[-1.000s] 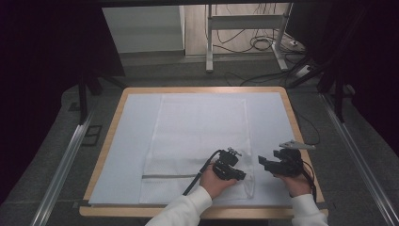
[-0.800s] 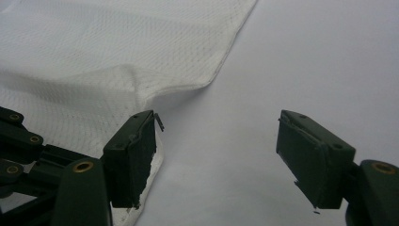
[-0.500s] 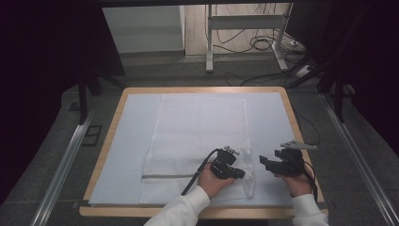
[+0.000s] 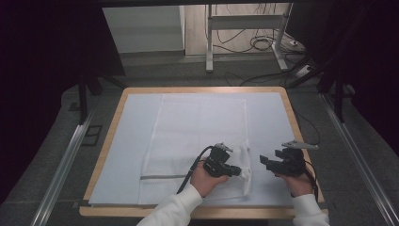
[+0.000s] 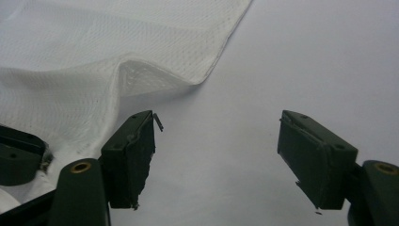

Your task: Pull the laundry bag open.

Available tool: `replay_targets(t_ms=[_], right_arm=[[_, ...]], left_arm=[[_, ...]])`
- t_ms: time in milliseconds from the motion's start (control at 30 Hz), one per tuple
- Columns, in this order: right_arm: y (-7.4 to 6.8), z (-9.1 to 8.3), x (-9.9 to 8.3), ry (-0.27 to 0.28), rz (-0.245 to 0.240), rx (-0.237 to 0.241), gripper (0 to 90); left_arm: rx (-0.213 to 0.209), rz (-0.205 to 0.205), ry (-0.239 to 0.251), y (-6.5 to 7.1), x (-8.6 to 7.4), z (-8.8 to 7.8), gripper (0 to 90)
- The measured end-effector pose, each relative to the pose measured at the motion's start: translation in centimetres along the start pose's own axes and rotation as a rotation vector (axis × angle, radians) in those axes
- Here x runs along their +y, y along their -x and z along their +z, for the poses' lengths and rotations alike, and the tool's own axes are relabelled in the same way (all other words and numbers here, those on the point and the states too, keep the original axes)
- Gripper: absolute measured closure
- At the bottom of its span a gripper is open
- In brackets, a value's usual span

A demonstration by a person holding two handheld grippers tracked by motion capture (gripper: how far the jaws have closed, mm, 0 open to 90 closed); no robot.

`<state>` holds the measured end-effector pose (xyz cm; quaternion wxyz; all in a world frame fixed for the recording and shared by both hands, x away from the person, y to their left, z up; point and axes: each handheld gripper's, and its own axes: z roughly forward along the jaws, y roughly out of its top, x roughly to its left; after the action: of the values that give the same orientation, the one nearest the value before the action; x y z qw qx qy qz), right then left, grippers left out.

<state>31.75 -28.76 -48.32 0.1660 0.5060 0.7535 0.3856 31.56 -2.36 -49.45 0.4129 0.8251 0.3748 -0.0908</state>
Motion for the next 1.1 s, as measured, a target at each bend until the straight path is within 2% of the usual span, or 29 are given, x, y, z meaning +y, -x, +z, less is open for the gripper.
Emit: replay_targets(t_ms=[300,433,733,900,1100], right_arm=[[0.1,-0.1,0.2,-0.004,0.031,0.024,25.3],[0.2,-0.2,0.4,-0.008,0.088,0.057,23.0],[0.2,-0.1,0.6,-0.014,0.159,0.129,20.5],[-0.1,0.1,0.9,-0.017,0.187,0.186,20.5],[-0.9,0.6,1.1,-0.034,0.197,0.220,20.5]], left_arm=[[0.004,0.004,0.023,-0.3,0.1,-1.6,86.7],[0.001,-0.004,0.029,-0.4,-0.1,-1.9,86.7],[-0.002,-0.004,0.027,-0.3,-0.3,-1.9,86.7],[-0.005,-0.005,0.029,-0.3,-0.4,-1.9,86.8],[-0.004,-0.006,0.028,-0.3,-0.6,-1.8,86.8]])
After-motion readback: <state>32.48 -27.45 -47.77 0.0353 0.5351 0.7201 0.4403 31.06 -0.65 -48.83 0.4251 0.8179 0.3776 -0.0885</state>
